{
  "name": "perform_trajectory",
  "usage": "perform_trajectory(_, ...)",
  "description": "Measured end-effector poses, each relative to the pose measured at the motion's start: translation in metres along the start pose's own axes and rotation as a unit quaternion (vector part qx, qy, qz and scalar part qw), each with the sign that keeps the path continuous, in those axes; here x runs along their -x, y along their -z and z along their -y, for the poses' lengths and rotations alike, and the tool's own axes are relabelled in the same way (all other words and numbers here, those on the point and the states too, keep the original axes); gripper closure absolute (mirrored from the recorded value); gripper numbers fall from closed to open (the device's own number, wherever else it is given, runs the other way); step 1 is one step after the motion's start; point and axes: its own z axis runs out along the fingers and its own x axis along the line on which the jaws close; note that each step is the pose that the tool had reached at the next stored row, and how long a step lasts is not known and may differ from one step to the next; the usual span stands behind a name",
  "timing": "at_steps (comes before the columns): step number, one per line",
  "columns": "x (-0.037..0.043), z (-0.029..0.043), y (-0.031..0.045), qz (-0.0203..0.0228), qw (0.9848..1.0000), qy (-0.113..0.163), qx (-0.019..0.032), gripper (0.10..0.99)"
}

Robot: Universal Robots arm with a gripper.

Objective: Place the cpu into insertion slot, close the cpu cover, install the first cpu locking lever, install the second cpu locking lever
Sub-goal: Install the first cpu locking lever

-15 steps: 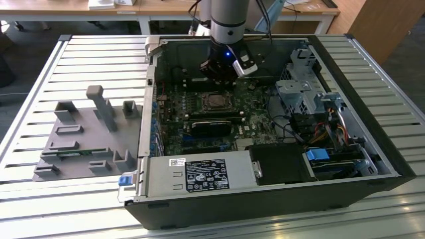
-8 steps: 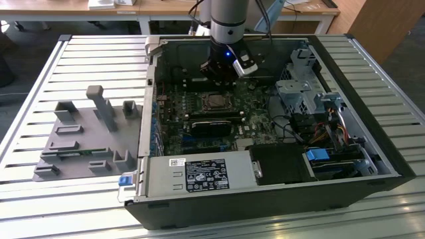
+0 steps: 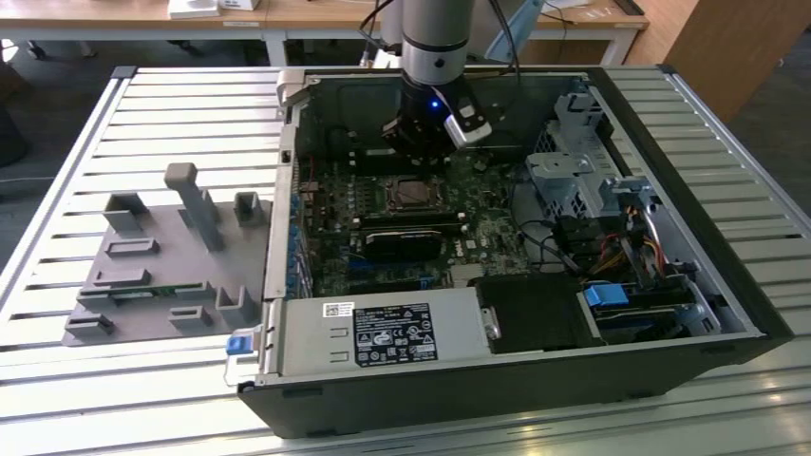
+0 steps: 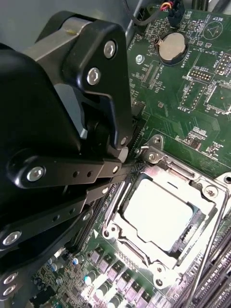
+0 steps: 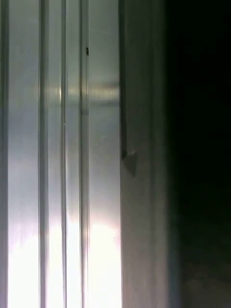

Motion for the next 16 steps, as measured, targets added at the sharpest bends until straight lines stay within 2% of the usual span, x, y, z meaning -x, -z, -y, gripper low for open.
perform_trajectory(2,0.0000,0.0000,-0.0003,-0.0001,1.0000,0.000,0.0044,0.980)
perform_trajectory(5,0.0000,0.0000,-0.0005,-0.0004,0.9999,0.000,0.0143,0.980)
perform_trajectory(6,0.0000,0.0000,-0.0005,-0.0004,0.9999,0.000,0.0158,0.980)
perform_trajectory(11,0.0003,-0.0005,0.0021,0.0000,0.9998,0.000,0.0174,0.980)
perform_trajectory(16,0.0004,-0.0004,0.0159,-0.0004,0.9999,0.000,0.0160,0.980)
